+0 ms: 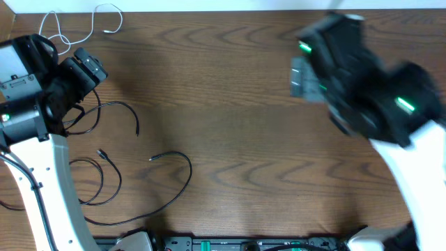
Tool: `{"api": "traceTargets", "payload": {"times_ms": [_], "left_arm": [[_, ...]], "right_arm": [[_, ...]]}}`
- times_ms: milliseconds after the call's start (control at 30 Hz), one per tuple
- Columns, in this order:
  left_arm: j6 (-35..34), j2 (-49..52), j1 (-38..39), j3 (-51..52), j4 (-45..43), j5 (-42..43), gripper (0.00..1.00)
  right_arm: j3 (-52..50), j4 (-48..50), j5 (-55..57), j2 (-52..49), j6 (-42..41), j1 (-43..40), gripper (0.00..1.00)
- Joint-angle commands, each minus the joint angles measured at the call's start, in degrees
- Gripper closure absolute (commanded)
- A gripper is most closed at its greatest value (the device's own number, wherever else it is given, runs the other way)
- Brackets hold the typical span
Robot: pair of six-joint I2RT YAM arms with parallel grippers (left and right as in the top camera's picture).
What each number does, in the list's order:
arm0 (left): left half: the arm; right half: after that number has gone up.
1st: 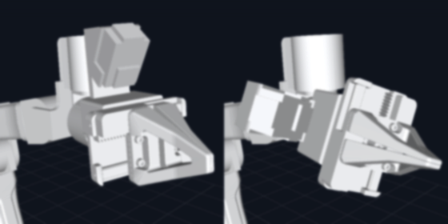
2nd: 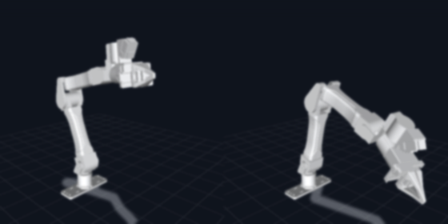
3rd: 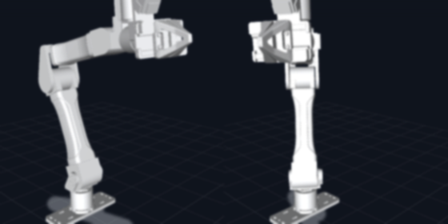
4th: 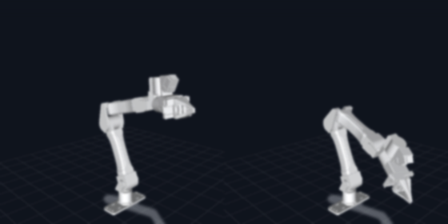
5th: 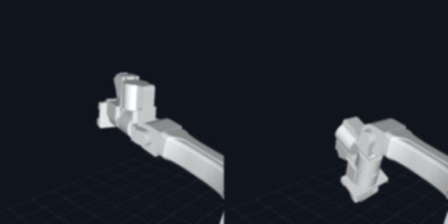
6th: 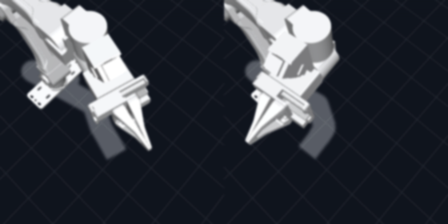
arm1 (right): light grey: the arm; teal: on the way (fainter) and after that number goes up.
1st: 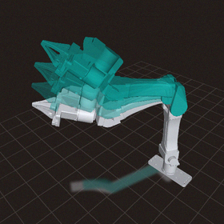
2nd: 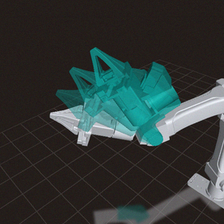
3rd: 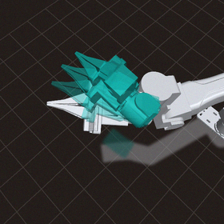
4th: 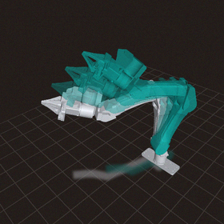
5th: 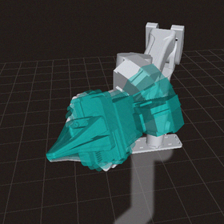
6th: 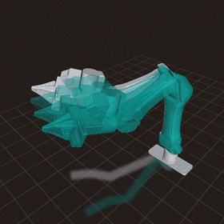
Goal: Untangle cables
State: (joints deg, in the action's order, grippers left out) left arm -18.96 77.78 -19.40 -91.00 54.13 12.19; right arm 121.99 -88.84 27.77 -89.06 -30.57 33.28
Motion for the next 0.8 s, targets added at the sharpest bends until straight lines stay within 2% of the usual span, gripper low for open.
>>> {"api": "traceTargets", "payload": {"times_ms": [0,67,133,467,767], "left_arm": [[1.14,0.04,-0.13,0.02,0.52,0.87,0.04],[1.14,0.17,-0.13,0.02,0.52,0.87,0.04],[1.14,0.17,-0.13,0.02,0.52,0.87,0.04],[1.14,0.17,-0.13,0.02,0.52,0.87,0.04],[1.14,0.17,-0.13,0.02,0.52,0.87,0.04]], "right_arm": [[0.02,-4.98,6.4,2.97,-6.67,0.26,0.01],[-0.2,-8.5,9.6,4.61,-10.27,0.7,0.01],[-2.64,-8.44,8.76,7.45,-9.33,1.44,0.01],[-22.84,-8.44,10.6,21.11,-14.62,3.93,0.01],[-30.95,-7.89,7.91,22.47,-14.62,3.89,0.01]]}}
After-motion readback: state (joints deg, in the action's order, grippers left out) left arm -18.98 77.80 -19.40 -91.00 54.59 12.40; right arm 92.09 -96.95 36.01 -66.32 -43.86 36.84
